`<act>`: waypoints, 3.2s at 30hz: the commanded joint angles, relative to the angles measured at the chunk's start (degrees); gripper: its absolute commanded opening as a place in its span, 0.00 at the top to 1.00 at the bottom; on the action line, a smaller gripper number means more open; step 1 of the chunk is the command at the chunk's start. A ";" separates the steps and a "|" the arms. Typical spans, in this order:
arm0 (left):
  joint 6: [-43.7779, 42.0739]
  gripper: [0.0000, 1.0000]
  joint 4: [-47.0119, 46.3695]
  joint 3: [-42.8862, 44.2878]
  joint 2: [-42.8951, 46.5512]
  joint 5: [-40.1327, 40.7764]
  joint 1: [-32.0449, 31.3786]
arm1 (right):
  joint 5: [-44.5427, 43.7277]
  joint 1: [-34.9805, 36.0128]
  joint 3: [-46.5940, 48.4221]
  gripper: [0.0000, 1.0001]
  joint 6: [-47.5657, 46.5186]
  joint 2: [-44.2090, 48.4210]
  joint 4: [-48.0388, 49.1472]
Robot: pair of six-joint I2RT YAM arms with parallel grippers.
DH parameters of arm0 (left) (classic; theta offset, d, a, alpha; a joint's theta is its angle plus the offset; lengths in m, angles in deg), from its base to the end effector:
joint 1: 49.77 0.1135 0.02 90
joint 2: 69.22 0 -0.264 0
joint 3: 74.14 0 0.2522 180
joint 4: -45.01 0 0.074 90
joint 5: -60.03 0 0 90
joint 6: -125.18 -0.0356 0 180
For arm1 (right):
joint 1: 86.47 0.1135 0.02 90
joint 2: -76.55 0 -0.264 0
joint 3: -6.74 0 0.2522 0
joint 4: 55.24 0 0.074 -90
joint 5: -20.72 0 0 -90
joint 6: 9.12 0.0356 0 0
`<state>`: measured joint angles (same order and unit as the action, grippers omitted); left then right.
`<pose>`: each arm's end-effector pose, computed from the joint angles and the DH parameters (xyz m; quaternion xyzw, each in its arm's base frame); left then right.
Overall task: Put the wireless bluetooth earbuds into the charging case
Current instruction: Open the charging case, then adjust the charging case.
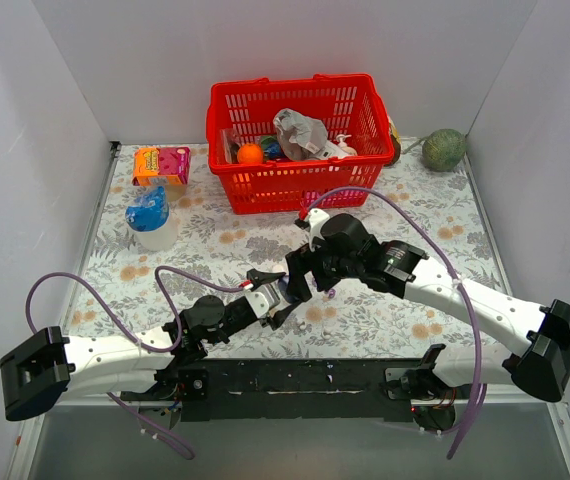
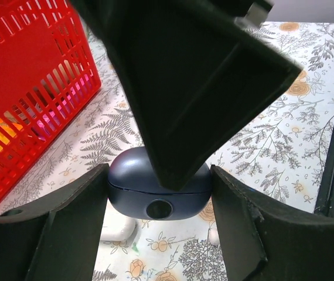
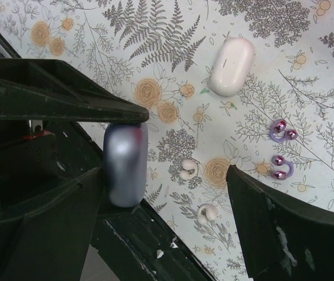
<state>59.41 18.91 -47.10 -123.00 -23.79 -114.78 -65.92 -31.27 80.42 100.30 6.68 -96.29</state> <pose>0.0874 -0.1784 0.2118 0.2118 0.6787 -0.4659 0.5267 0.1512 0.2213 0.3118 -0.2875 0.8482 0.2901 0.3373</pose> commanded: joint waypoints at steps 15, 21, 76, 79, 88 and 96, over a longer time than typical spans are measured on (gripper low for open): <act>0.03 1.00 1.01 1.14 3.68 0.15 -1.34 | -6.43 0.00 1.87 0.12 1.67 0.25 0.39; 0.12 1.00 1.18 0.87 4.03 0.51 -1.34 | -6.96 -0.09 1.87 0.13 2.03 0.70 0.13; 0.65 1.00 2.85 1.05 5.44 2.44 -1.34 | 2.27 -2.29 -0.51 0.50 3.70 2.45 6.46; 0.73 1.00 2.85 1.05 5.35 2.35 -1.43 | 2.53 -2.20 -0.86 0.52 3.69 1.75 6.55; 0.91 1.00 2.24 1.05 4.74 2.35 -1.43 | 4.11 -2.29 -1.65 0.55 3.61 0.79 6.81; 0.99 1.00 2.06 1.14 4.65 2.35 -1.34 | 4.91 -2.29 -1.91 0.64 3.52 0.17 6.81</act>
<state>60.30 22.32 -46.73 -118.82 -21.78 -115.90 -62.05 -33.26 78.79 104.27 7.21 -91.11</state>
